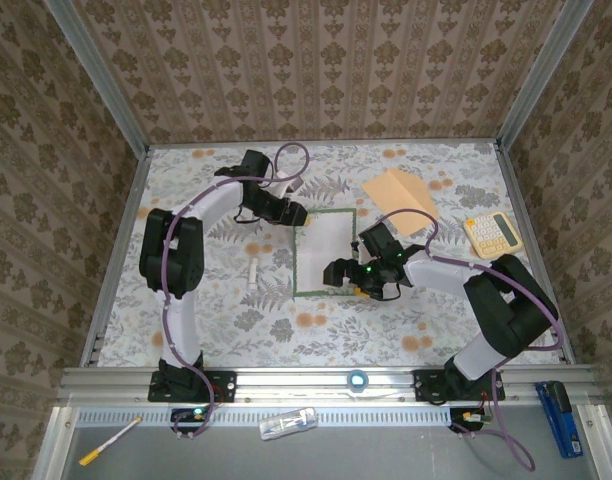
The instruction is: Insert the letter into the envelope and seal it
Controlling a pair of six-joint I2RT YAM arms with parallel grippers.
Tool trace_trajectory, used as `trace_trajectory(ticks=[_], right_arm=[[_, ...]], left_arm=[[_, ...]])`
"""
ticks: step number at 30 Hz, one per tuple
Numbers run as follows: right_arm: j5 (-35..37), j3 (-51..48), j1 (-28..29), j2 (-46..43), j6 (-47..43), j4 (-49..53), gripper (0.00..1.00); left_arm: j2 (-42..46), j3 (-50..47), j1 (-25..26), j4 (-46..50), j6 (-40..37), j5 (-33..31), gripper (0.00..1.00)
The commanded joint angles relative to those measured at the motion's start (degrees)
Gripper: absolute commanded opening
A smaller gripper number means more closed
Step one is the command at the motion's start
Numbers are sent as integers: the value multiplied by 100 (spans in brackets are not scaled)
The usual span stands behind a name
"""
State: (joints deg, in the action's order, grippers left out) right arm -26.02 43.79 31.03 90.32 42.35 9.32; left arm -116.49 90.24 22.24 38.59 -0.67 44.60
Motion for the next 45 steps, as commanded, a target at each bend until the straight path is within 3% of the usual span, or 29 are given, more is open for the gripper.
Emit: trace_trajectory(ticks=[1, 5, 12, 21, 28, 35, 45], right_arm=[[207, 79, -20, -85, -122, 385, 100], [216, 167, -22, -102, -204, 515, 100], [237, 334, -57, -111, -316, 698, 100], [304, 1768, -597, -210, -617, 2048, 100], [470, 3123, -980, 94, 383, 2910, 100], [-63, 4452, -1125, 903, 1190, 3740, 100], [-30, 6548, -1283, 2173, 1271, 5456, 94]], left_arm=[[306, -84, -66, -105, 31, 37, 37], [342, -131, -98, -191, 67, 39, 19], [420, -229, -128, -277, 111, -42, 9], [838, -746, -154, -1249, 619, -479, 8], [1312, -1610, -78, -2597, 892, -973, 6], [1894, -2466, 231, -3911, 375, -1271, 5], [2256, -2987, 696, -4360, -136, -1482, 5]])
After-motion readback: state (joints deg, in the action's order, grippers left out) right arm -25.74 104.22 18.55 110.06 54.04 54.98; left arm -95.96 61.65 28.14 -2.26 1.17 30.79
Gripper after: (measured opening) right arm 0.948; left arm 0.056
